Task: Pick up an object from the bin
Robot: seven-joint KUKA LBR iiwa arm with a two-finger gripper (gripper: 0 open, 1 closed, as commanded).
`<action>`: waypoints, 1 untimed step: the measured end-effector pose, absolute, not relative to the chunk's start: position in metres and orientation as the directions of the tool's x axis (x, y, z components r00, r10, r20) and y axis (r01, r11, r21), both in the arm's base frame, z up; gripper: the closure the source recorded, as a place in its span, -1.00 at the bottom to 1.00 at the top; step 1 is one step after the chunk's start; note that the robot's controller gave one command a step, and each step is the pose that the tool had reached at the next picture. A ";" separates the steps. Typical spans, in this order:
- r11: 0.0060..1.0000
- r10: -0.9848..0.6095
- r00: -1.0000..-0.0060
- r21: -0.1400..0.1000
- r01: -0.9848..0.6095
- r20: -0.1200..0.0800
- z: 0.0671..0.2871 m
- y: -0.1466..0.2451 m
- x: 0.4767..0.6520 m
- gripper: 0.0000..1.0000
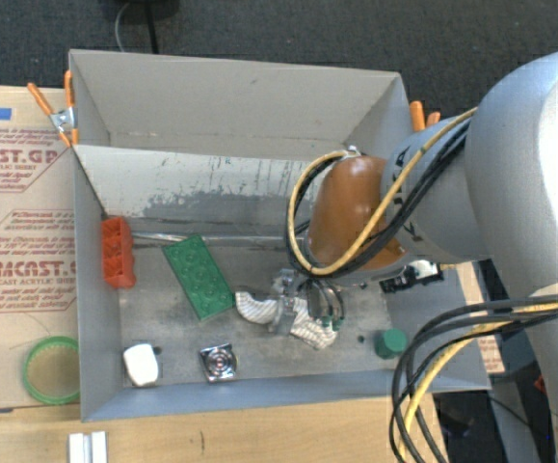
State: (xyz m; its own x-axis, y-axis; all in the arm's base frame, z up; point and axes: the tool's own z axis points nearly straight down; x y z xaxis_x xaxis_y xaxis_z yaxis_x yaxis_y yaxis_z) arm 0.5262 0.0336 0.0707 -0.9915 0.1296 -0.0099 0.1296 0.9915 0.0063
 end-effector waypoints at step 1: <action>0.992 0.129 -0.992 0.006 0.129 -0.010 0.071 0.034 0.526 1.00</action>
Offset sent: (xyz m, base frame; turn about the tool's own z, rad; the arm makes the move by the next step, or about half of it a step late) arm -0.0042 -0.0120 0.1222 -0.0251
